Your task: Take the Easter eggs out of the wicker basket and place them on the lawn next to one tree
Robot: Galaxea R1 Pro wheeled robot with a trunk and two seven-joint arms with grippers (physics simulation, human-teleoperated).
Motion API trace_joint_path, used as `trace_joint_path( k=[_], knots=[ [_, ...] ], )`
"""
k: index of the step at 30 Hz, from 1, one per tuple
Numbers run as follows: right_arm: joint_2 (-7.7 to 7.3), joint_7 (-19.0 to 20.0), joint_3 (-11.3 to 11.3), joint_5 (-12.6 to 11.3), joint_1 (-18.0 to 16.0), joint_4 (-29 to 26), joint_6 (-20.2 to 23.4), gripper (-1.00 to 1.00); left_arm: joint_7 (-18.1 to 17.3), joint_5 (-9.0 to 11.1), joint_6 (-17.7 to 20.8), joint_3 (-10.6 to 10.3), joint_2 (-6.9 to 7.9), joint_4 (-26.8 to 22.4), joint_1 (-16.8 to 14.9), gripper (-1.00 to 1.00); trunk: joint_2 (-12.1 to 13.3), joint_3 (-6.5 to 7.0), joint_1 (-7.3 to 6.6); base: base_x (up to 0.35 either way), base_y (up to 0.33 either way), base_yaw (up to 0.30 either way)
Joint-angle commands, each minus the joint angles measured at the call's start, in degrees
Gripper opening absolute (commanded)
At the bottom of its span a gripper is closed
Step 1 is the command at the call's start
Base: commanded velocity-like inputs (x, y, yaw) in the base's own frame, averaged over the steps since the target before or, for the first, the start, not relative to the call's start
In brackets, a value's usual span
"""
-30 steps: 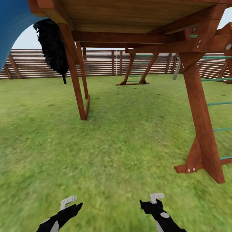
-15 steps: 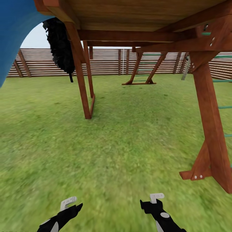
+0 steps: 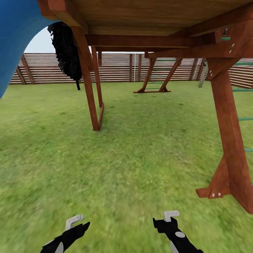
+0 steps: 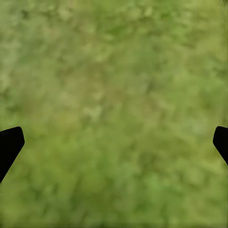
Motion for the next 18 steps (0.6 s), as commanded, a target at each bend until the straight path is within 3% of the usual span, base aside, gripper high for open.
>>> trace_joint_path(
  k=[1, 11, 18],
  knots=[
    [0.0, 0.01, 0.01, 0.28, -0.03, 0.06, -0.17, 1.0, -0.55, 0.33, 0.56, 0.32, -0.02, -0.07, -0.02, 1.0, -0.01, -0.04, -0.01, 0.0, 0.0, 0.0],
    [0.01, 0.01, 0.01, 0.28, -0.03, 0.1, -0.2, 1.0, -0.28, 0.06, 0.55, 0.14, -0.06, 0.1, -0.02, 1.0, -0.01, -0.04, -0.01, 0.002, 0.0, 0.0],
    [0.01, 0.01, 0.01, 0.28, -0.03, 0.1, -0.2, 1.0, -0.43, 0.01, 0.46, 0.14, 0.0, 1.09, -0.02, 1.0, -0.01, -0.04, -0.01, 0.151, -0.031, 0.0]
  ],
)
